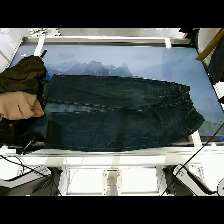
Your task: Fold the clothes and pants, and hang the long-sleeved shirts on hangers.
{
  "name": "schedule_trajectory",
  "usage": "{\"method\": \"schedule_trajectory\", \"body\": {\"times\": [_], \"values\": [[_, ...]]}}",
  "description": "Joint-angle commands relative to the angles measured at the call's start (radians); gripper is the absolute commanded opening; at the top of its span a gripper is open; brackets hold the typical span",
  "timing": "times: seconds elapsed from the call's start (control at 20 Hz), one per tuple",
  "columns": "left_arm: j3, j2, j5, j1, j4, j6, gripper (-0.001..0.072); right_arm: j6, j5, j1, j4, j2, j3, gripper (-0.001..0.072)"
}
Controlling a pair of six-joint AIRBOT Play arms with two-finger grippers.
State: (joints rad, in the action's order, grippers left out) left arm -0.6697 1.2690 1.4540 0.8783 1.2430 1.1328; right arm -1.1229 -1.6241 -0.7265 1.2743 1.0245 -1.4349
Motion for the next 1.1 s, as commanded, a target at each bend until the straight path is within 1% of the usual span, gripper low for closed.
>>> {"method": "schedule_trajectory", "body": {"times": [0.0,0.1,0.2,0.35,0.4,0.45,0.5,0.55,0.6,0.75,0.85,0.9,0.95,1.05], "values": [[0.010,0.023,0.013,0.001,-0.013,-0.042,0.0561,-0.001,0.003,-0.017,-0.016,-0.020,0.013,0.0413],[0.010,0.023,0.011,0.001,-0.014,-0.042,0.0561,-0.001,0.008,-0.017,-0.018,-0.020,0.013,0.0413],[0.023,0.023,-0.020,0.000,-0.045,-0.042,0.0547,-0.002,0.019,-0.017,-0.024,-0.020,0.013,0.0413],[0.084,0.023,-0.071,0.000,-0.041,-0.042,0.0540,-0.002,0.019,-0.017,-0.037,-0.020,0.013,0.0413],[0.092,0.022,-0.103,0.000,-0.058,-0.041,0.0520,-0.002,0.019,-0.017,-0.040,-0.020,0.013,0.0413],[0.091,0.022,-0.119,0.000,-0.093,-0.042,0.0451,-0.002,0.019,-0.017,-0.040,-0.020,0.013,0.0413],[0.091,0.022,-0.134,0.000,-0.127,-0.042,0.0423,-0.002,0.020,-0.017,-0.040,-0.020,0.013,0.0413],[0.091,0.022,-0.134,0.000,-0.144,-0.051,0.0414,-0.002,0.021,-0.017,-0.040,-0.020,0.013,0.0413],[0.091,0.022,-0.134,-0.005,-0.145,-0.053,0.0343,-0.002,0.023,-0.017,-0.040,-0.020,0.013,0.0413],[0.091,0.021,-0.135,-0.049,-0.145,-0.058,0.0012,-0.001,0.028,-0.017,-0.040,-0.020,0.013,0.0413],[0.087,0.020,-0.140,-0.096,-0.168,-0.068,0.0016,0.009,0.041,-0.017,-0.027,-0.020,0.014,0.0413],[0.079,0.020,-0.146,-0.121,-0.198,-0.068,0.0016,0.016,0.048,-0.017,0.003,-0.020,0.024,0.0413],[0.066,0.020,-0.153,-0.144,-0.234,-0.069,0.0016,0.017,0.048,-0.024,0.039,-0.020,0.051,0.0413],[0.037,0.013,-0.156,-0.187,-0.304,-0.096,0.0016,0.010,0.047,-0.105,0.037,-0.020,0.176,0.0412]]}}
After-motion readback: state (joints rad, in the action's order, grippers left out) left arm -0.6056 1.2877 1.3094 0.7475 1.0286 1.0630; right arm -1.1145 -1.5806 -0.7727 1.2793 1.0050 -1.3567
